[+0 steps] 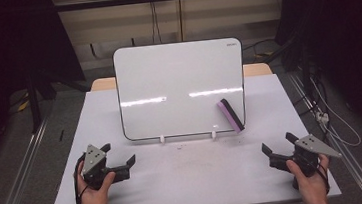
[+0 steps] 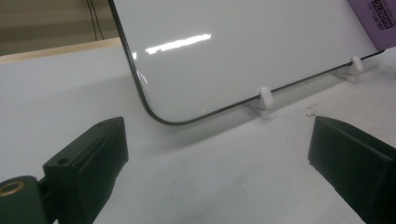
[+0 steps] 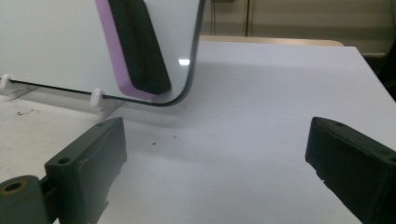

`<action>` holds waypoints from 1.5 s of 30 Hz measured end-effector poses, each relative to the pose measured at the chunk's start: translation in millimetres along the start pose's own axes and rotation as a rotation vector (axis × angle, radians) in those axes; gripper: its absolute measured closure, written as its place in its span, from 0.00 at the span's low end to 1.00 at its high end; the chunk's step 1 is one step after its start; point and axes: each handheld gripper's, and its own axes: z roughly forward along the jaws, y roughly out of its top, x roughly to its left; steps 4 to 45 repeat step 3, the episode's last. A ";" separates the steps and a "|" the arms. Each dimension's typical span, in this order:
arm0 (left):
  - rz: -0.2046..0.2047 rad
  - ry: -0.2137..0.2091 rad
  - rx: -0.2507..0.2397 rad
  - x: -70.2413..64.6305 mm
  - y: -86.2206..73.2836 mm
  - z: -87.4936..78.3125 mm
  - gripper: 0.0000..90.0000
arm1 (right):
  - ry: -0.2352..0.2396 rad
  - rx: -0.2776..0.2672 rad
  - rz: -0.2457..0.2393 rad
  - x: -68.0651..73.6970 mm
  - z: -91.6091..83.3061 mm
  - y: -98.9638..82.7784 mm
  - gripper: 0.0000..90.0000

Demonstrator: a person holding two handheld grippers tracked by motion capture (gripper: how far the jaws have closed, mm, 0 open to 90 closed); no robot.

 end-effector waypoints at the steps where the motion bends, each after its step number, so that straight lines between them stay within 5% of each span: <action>1: -0.003 0.003 -0.002 0.5 -0.2 0.0 0.05 | -0.004 -0.004 -0.005 -0.7 0.7 0.1 0.06; 45: -0.012 0.005 -0.002 1.9 -0.4 -0.4 0.05 | -0.004 -0.002 0.002 0.2 1.8 0.0 0.06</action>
